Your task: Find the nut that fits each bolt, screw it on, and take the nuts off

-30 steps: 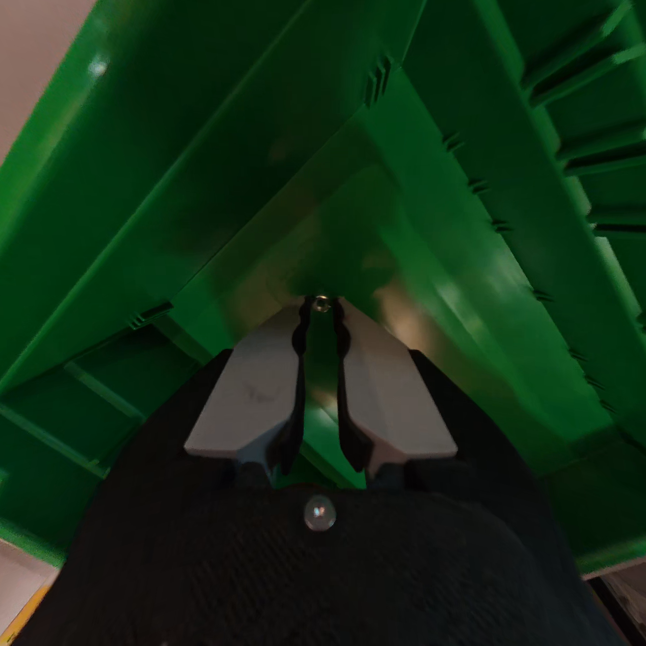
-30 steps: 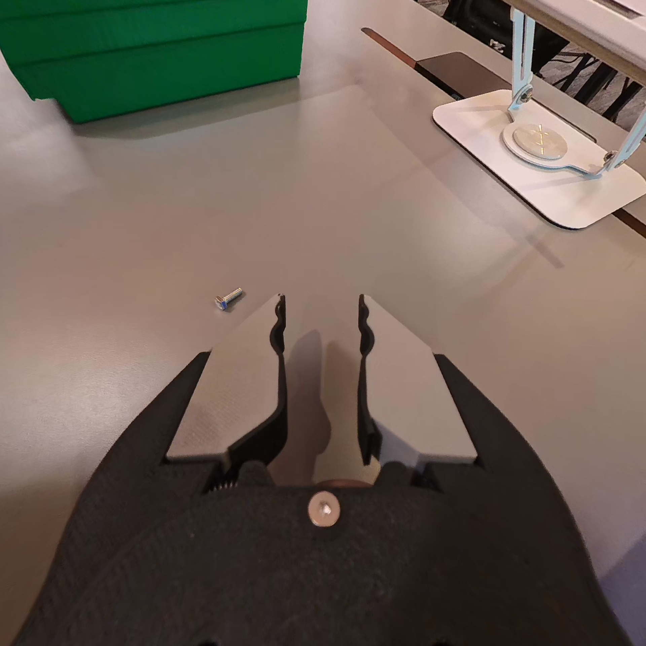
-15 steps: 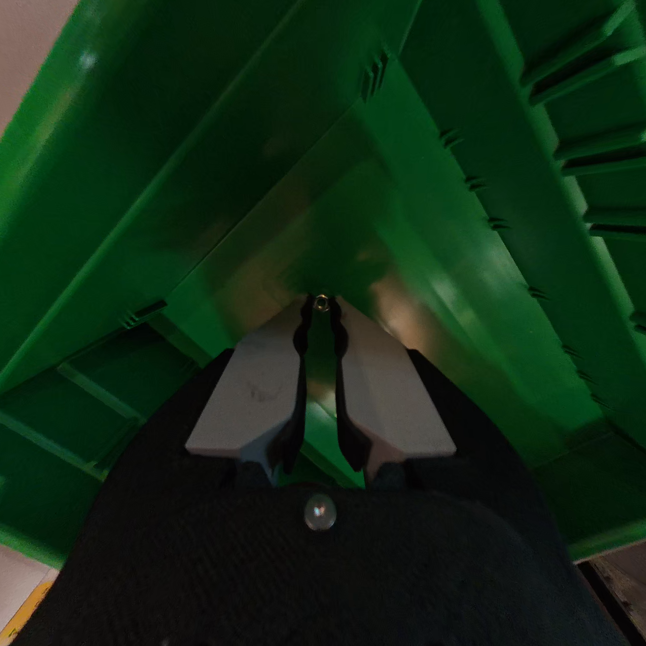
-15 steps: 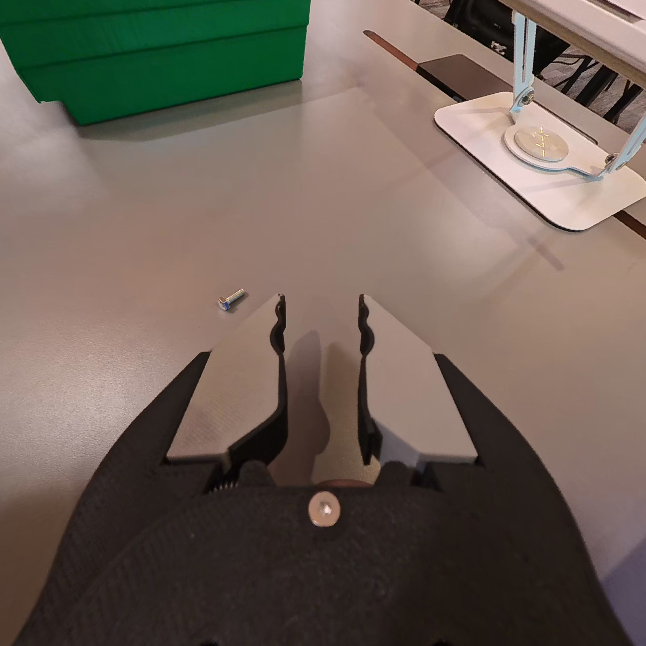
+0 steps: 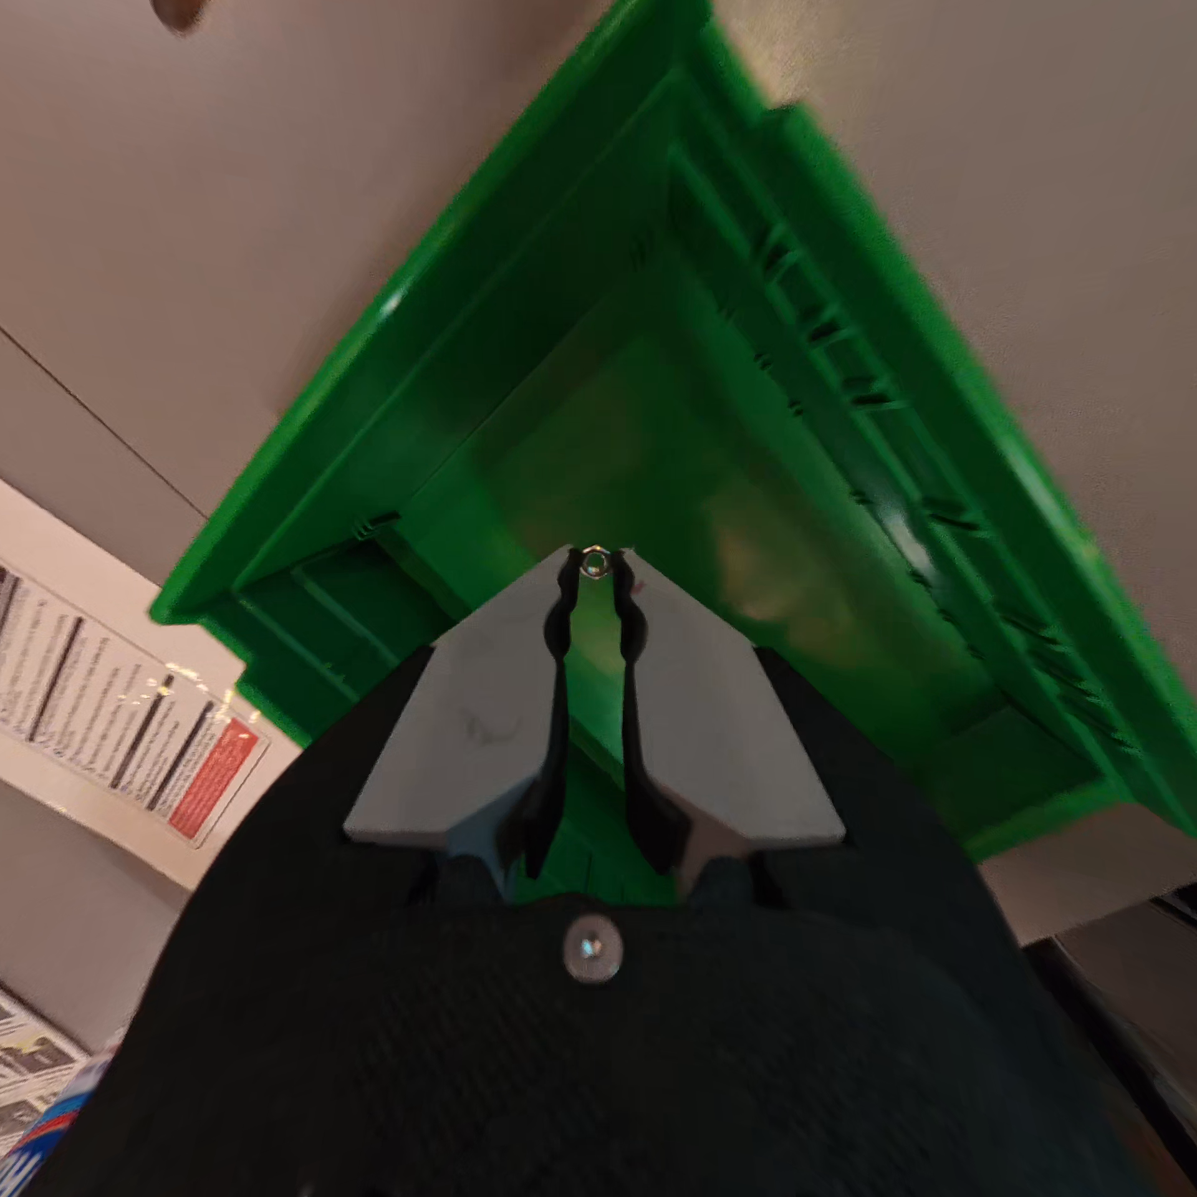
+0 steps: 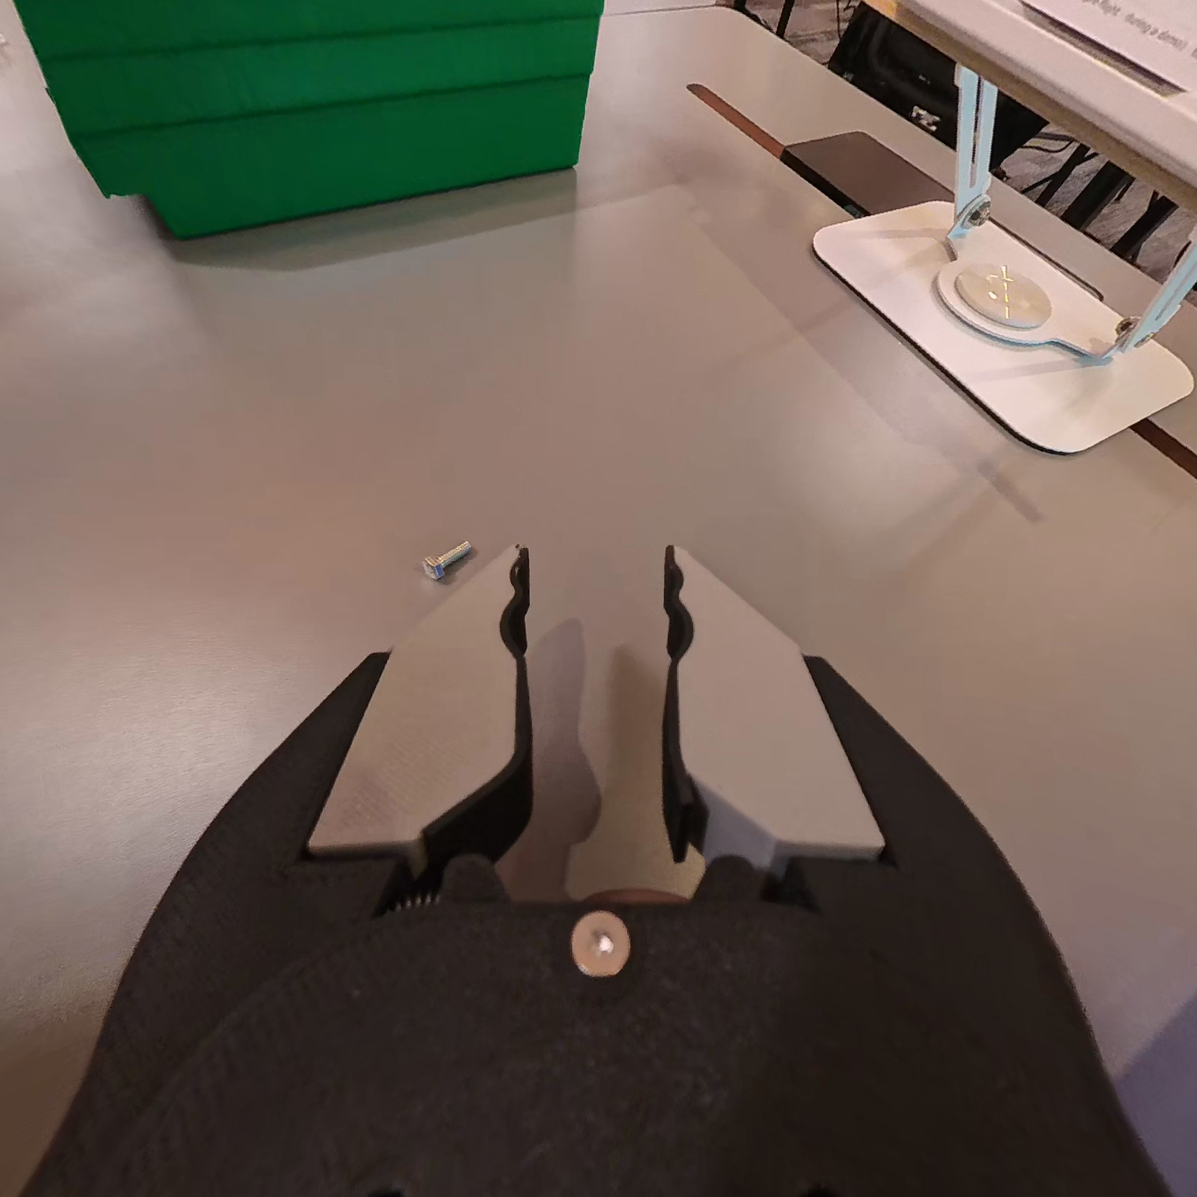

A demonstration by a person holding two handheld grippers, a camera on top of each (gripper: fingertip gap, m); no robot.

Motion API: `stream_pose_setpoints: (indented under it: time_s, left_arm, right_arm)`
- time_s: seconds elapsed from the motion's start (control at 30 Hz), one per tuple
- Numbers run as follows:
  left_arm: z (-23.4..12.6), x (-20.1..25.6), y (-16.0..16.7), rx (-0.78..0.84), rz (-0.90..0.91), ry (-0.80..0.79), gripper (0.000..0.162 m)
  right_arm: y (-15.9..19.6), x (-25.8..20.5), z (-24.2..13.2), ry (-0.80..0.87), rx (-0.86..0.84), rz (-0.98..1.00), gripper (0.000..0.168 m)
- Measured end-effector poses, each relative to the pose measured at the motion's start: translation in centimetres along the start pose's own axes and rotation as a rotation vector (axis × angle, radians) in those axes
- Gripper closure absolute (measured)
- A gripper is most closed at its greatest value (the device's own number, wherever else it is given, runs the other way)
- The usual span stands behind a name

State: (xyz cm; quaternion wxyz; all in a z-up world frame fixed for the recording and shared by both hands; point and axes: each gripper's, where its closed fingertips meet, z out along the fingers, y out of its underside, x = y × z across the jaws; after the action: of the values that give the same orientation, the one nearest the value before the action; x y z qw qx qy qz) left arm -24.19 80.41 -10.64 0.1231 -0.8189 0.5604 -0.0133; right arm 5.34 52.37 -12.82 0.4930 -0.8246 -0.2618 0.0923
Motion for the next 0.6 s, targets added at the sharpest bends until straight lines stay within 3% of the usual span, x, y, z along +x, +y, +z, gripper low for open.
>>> stream_pose_setpoints:
  time_s: [0.03,0.17,0.33,0.43,0.6]
  left_arm:
    - [-1.1,0.4,-0.6,0.015,0.014,-0.009,0.154]
    - [-5.4,4.2,-4.0,0.091,0.094,-0.005,0.154]
    - [-8.2,14.0,-8.8,0.197,0.298,0.061,0.154]
    - [-7.4,22.5,-10.7,0.243,0.441,0.169,0.154]
    - [-2.6,33.9,-12.2,0.234,0.618,0.274,0.154]
  right_arm:
    - [0.0,-0.1,0.0,-0.001,-0.001,-0.004,0.13]
    - [-0.2,-0.3,-0.2,0.003,0.004,-0.023,0.13]
    - [-0.9,0.2,-1.0,0.034,0.032,-0.034,0.13]
    - [-1.4,0.8,-1.6,0.054,0.057,-0.021,0.13]
    - [-0.9,3.9,-2.7,0.184,0.036,-0.016,0.132]
